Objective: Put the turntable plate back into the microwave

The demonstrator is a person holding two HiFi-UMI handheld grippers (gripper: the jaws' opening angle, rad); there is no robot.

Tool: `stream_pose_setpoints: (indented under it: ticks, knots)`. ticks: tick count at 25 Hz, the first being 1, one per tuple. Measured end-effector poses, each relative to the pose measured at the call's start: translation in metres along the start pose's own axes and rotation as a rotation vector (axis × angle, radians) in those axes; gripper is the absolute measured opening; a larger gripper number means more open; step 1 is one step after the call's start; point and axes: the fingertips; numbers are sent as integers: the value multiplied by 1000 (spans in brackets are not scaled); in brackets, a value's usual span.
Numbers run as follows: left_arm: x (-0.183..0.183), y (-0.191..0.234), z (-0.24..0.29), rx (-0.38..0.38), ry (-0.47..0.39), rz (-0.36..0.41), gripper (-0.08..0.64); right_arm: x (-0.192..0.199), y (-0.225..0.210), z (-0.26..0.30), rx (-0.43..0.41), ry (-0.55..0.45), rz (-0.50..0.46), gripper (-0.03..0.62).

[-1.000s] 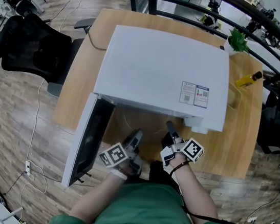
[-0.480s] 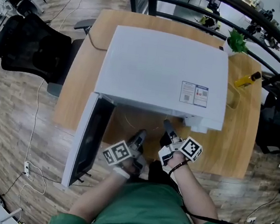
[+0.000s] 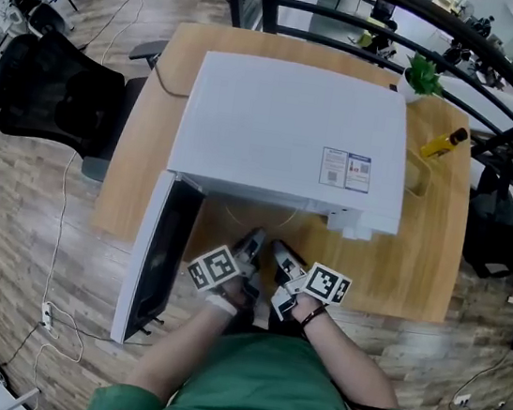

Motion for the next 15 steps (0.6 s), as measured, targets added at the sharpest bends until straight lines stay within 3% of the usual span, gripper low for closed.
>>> stream_pose_setpoints:
  ticks: [5,8,12,15]
  knots:
    - [-2,-3,6,20,28,7,104,-6,5,10,7,-15,-9,106]
    - [-5,-4,10,23,40,34,106,-12,4,15,21,-17,2,65]
    - [-6,-5,11,30,70,73,112,-14,2,19,30,-11,18,58]
    - [-4,-6,2,39,94,85,151,-19,1,18,27,-31,41,53]
Point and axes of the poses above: the fingertips, and each gripper's own axes: z forward along the fingers, y to its left, x out of its underside, and after that the axes turned 2 degrees about x, right-handed
